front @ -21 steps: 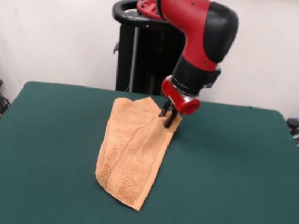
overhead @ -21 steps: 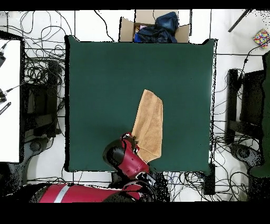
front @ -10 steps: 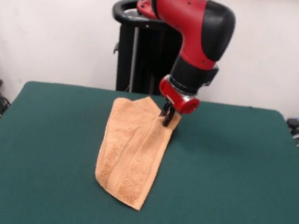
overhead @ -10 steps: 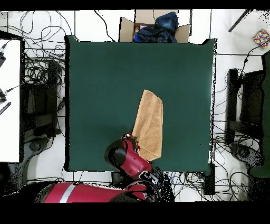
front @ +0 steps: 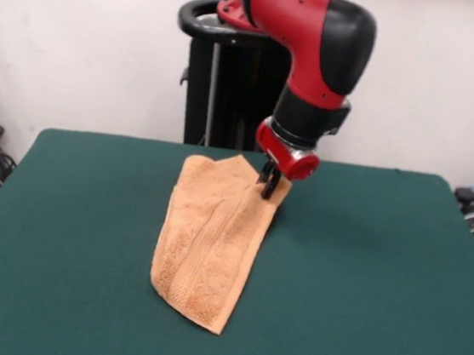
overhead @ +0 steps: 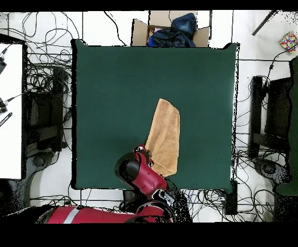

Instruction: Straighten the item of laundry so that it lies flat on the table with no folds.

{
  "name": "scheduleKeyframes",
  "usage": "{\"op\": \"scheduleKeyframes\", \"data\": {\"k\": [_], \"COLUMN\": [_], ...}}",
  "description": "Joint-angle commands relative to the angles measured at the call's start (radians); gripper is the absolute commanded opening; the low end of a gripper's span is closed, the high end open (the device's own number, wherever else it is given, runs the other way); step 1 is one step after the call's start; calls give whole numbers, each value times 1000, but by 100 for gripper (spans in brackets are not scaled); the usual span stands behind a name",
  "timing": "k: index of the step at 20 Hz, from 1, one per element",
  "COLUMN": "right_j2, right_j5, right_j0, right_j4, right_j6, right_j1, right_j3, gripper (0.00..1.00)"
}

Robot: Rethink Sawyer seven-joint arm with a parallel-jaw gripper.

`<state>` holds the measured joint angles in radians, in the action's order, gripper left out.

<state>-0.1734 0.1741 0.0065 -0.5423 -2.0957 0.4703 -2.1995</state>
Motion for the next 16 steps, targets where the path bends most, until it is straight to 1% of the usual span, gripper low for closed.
{"op": "scheduleKeyframes", "data": {"k": [1,3,6,8,11,16], "right_j2": [132,175,263,292,310,224], "right_j5": [-137,-114,-72,-72,-82,-135], "right_j0": [17,-10,-81,-100,-97,19], "right_j4": [-126,-123,-98,-99,-119,-193], "right_j6": [-300,-319,-350,-358,-368,-328], "right_j1": [29,34,39,43,57,73], "right_j3": [48,30,0,-11,-20,17], "gripper": [0,0,0,0,0,0]}}
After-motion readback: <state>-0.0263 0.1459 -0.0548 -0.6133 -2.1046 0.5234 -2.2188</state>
